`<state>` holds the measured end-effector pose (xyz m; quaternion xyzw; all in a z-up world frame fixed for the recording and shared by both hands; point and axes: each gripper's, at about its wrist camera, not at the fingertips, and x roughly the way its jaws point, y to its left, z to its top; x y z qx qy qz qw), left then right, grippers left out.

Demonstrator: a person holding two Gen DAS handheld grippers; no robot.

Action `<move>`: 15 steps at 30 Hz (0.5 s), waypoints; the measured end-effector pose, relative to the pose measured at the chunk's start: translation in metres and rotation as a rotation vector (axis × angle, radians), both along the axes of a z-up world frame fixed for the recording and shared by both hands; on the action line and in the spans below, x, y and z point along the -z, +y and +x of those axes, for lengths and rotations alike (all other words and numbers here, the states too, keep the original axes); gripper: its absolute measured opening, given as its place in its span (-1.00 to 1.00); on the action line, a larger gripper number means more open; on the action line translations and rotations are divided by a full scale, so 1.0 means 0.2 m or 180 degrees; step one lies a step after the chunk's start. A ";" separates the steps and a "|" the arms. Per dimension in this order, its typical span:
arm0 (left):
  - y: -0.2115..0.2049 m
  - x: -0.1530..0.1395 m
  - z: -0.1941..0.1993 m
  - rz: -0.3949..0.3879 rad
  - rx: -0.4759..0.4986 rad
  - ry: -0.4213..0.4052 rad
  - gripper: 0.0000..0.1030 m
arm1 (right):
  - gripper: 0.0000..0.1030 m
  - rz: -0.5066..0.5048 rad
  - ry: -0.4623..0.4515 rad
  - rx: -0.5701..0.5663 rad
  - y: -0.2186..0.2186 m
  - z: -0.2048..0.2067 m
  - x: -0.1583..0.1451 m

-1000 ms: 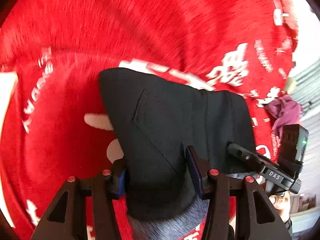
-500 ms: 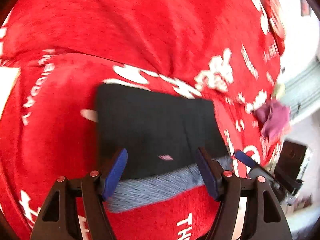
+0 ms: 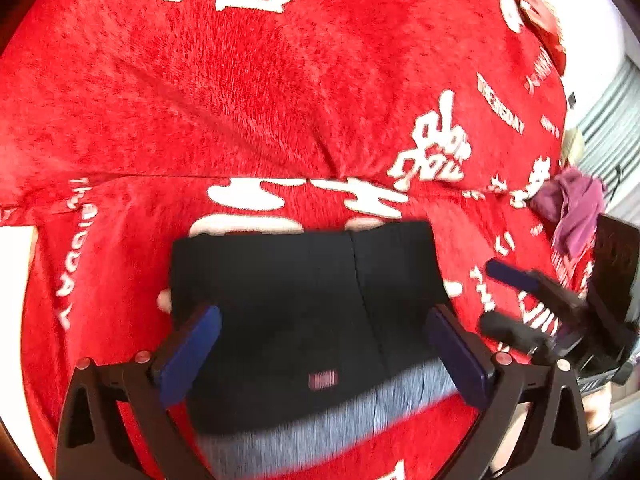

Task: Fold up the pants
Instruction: 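Smooth the folded bundle square with both grippers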

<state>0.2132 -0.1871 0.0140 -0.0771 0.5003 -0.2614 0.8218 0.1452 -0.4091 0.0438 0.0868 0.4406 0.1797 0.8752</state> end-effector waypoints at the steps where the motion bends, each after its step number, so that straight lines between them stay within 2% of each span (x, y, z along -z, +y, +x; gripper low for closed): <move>1: 0.00 0.04 0.09 -0.0068 -0.0034 0.0168 1.00 | 0.91 0.0038 0.0065 -0.0063 0.02 0.08 0.01; 5: -0.03 0.20 0.30 -0.0120 -0.0140 0.0565 1.00 | 0.91 0.0610 0.0273 -0.0125 0.00 0.31 0.11; 8: -0.04 0.36 0.36 -0.0047 -0.0201 0.0779 1.00 | 0.91 0.0781 0.0532 0.0048 -0.04 0.45 0.26; 10: -0.09 0.39 0.33 0.0114 -0.0114 0.0669 1.00 | 0.91 0.0670 0.0878 0.0237 -0.06 0.50 0.40; 11: -0.11 0.38 0.31 0.0226 -0.0047 0.0617 1.00 | 0.91 0.0565 0.0925 0.0316 -0.08 0.50 0.45; 13: -0.12 0.32 0.26 0.0381 -0.0038 0.0465 1.00 | 0.91 0.0603 0.0857 0.0316 -0.11 0.47 0.45; 15: -0.09 0.21 0.16 0.0276 -0.0029 0.0165 1.00 | 0.91 0.0767 0.0683 0.0409 -0.14 0.38 0.35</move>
